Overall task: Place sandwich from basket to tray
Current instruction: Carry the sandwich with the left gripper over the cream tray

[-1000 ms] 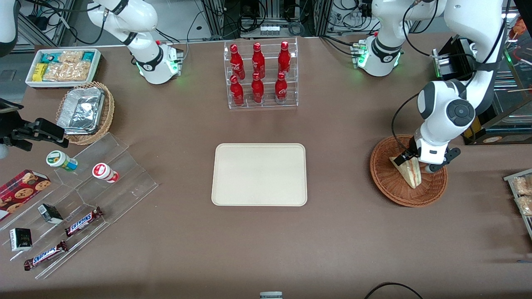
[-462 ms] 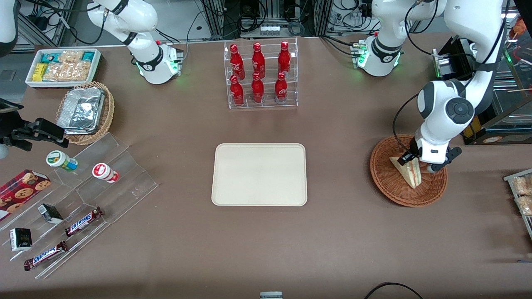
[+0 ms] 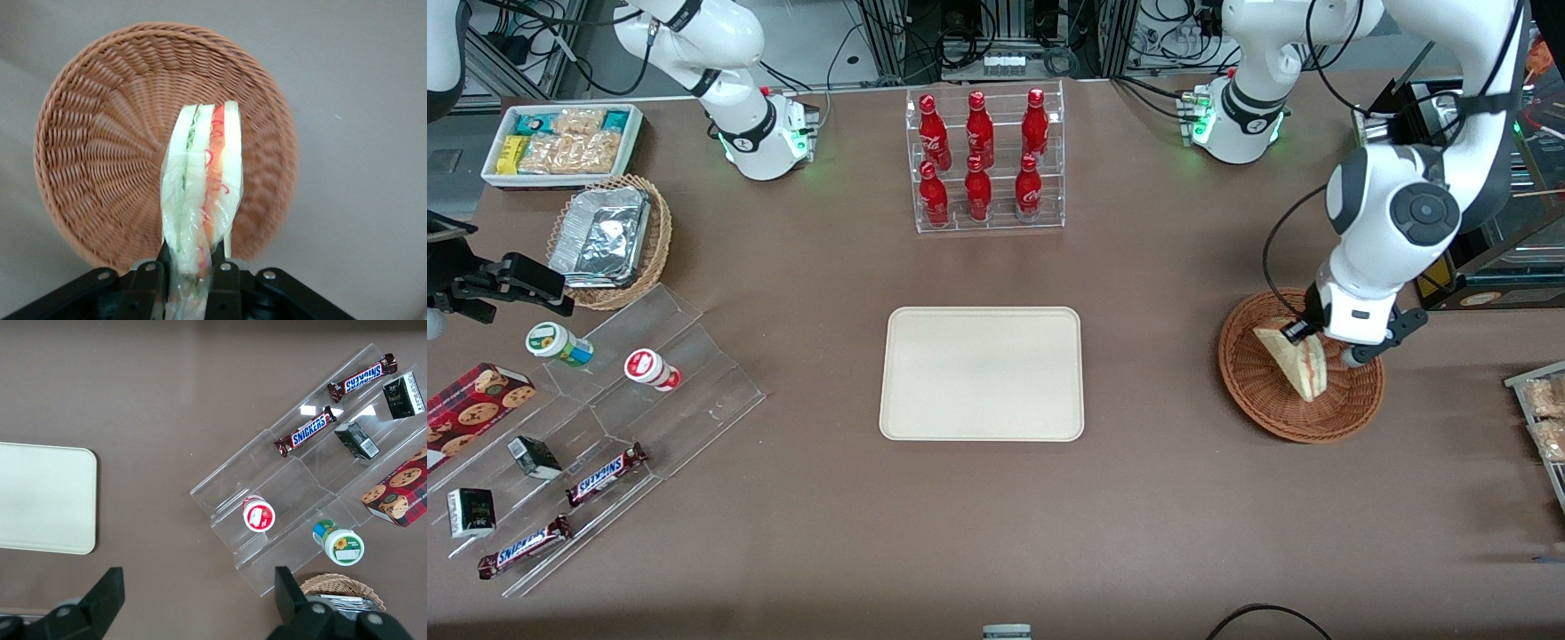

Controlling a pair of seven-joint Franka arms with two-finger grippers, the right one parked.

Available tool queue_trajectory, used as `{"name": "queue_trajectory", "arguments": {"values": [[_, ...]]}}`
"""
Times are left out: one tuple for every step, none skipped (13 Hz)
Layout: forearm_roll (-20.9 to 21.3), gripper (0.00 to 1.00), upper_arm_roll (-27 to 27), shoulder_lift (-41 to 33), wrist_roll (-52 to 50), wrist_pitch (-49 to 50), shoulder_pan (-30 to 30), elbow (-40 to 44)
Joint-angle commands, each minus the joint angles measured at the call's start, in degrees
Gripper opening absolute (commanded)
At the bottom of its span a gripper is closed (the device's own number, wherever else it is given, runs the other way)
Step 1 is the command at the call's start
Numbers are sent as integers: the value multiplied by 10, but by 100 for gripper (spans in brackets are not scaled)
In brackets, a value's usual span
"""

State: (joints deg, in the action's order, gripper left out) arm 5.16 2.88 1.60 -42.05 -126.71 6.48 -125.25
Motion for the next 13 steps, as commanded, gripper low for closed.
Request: {"name": "queue_trajectory", "arguments": {"values": [[11, 0, 78, 1, -65, 88, 8, 83], [7, 0, 104, 2, -79, 89, 13, 98], [4, 0, 127, 9, -87, 88, 16, 113], [2, 0, 151, 21, -94, 88, 22, 132], [6, 0, 168, 37, -108, 88, 25, 148], [10, 0, 178, 55, -115, 85, 42, 164], [11, 0, 179, 79, -116, 86, 68, 186], [13, 0, 179, 106, -117, 86, 89, 207], [15, 0, 178, 137, -130, 85, 114, 230], [35, 0, 178, 164, -138, 84, 128, 250], [56, 0, 179, 190, -144, 84, 137, 272], [63, 0, 179, 214, -156, 84, 149, 289], [67, 0, 179, 238, -161, 78, 168, 303]]}}
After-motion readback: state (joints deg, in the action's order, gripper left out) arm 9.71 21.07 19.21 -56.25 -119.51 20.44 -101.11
